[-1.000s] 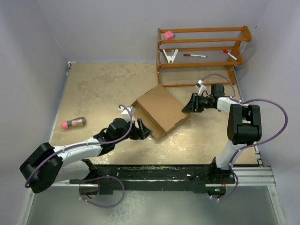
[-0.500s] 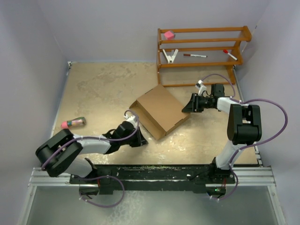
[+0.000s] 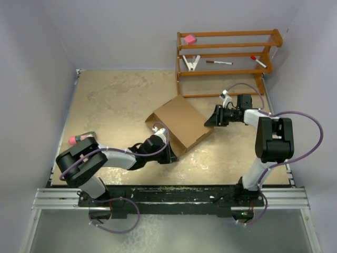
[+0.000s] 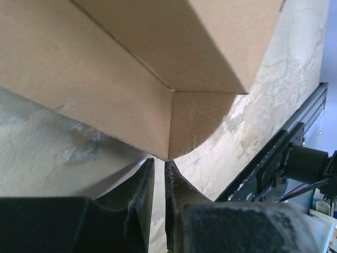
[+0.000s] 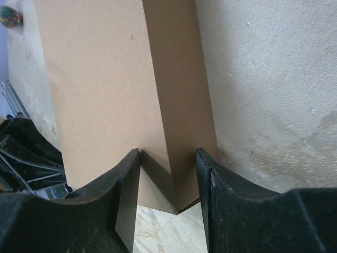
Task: Fold the paper box
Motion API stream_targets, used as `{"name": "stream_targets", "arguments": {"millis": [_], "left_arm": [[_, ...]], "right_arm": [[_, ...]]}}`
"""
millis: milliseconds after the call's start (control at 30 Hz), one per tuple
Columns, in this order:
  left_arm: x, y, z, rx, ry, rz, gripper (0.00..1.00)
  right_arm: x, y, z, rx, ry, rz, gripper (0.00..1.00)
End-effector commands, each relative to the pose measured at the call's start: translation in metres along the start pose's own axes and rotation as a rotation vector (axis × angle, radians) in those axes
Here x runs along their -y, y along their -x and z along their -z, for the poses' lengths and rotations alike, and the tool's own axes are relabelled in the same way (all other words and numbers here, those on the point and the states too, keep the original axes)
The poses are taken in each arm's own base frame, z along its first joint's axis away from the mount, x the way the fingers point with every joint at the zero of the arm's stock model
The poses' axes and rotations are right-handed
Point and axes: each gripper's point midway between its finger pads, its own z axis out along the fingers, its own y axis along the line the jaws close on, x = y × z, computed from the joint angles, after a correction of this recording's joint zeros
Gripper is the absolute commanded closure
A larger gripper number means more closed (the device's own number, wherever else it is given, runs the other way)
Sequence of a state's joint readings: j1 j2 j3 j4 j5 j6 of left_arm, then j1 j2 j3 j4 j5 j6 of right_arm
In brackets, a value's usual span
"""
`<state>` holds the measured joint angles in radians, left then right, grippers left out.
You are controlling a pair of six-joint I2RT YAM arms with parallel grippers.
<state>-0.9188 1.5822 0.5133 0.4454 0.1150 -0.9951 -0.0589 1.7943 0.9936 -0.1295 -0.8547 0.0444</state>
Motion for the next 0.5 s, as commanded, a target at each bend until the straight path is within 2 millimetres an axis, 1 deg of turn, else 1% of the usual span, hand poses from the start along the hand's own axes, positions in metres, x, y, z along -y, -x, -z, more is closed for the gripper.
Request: {"name": "stream_targets", "arguments": {"millis": [0, 67, 267, 400, 467], "left_arm": [[0.041, 0.041, -0.003, 0.123, -0.079, -0.023, 0.83], [0.049, 0.049, -0.001, 0.138, -0.076, -0.041, 0.83], [0.061, 0.068, -0.005, 0.161, -0.081, -0.08, 0.83], [0.064, 0.066, -0.001, 0.14, -0.087, -0.116, 0.8], [0.057, 0.061, 0.005, 0.121, -0.071, -0.139, 0.75]], "right_arm": [[0.035, -0.011, -0.005, -0.037, -0.131, 0.019, 0.56], [0.035, -0.011, -0.006, -0.039, -0.129, 0.018, 0.56], [0.035, -0.012, -0.006, -0.042, -0.127, 0.015, 0.57], [0.035, -0.012, -0.006, -0.041, -0.129, 0.016, 0.57], [0.035, -0.012, -0.006, -0.041, -0.129, 0.017, 0.57]]}}
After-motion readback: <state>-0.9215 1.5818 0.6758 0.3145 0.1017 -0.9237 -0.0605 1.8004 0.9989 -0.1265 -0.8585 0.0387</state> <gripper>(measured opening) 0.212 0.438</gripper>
